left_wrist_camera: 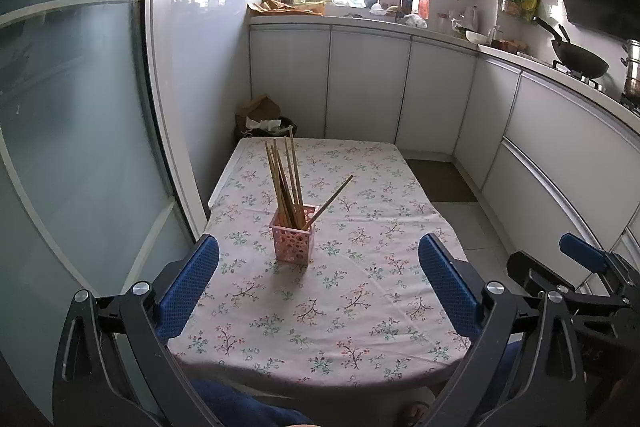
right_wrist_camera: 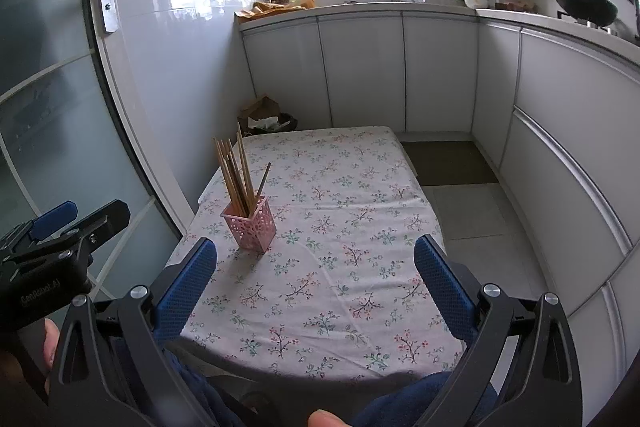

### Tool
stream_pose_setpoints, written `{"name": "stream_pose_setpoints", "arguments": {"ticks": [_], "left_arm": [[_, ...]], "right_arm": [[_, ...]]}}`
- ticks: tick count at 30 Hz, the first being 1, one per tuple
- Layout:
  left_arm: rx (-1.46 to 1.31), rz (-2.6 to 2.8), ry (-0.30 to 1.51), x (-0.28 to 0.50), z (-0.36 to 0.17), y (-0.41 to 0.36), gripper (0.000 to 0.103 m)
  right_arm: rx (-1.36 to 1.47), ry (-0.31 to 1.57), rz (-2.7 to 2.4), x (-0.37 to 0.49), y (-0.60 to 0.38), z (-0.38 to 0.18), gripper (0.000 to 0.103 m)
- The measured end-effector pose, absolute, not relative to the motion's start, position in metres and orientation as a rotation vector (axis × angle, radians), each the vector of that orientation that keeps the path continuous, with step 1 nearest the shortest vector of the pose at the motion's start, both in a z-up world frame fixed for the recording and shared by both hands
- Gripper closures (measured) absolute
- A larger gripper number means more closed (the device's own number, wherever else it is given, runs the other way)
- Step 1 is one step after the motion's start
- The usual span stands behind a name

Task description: Organize utensils

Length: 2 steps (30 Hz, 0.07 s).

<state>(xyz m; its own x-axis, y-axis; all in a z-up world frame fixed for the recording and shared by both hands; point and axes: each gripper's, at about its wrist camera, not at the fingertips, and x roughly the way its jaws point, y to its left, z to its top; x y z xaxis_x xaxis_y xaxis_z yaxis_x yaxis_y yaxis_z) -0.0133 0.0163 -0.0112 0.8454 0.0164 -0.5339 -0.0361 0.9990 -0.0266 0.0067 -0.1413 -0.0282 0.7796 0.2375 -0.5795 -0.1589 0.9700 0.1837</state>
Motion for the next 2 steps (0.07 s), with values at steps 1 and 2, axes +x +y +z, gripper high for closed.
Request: {"name": "stream_pose_setpoints", "arguments": {"ticks": [1, 2], "left_arm": [[-0.038, 0.03, 0.564, -0.0133, -0.0111, 0.0158, 0.007], [-0.039, 0.028, 0.563, -0.0135, -0.011, 0.0156, 0.007]], "right_arm": [[0.126, 0.642, 0.216, 0.0068, -0.1408, -0.0282, 0.007], [0.125, 0.642, 0.217, 0.0068, -0.1407, -0.0284, 0.007]]}}
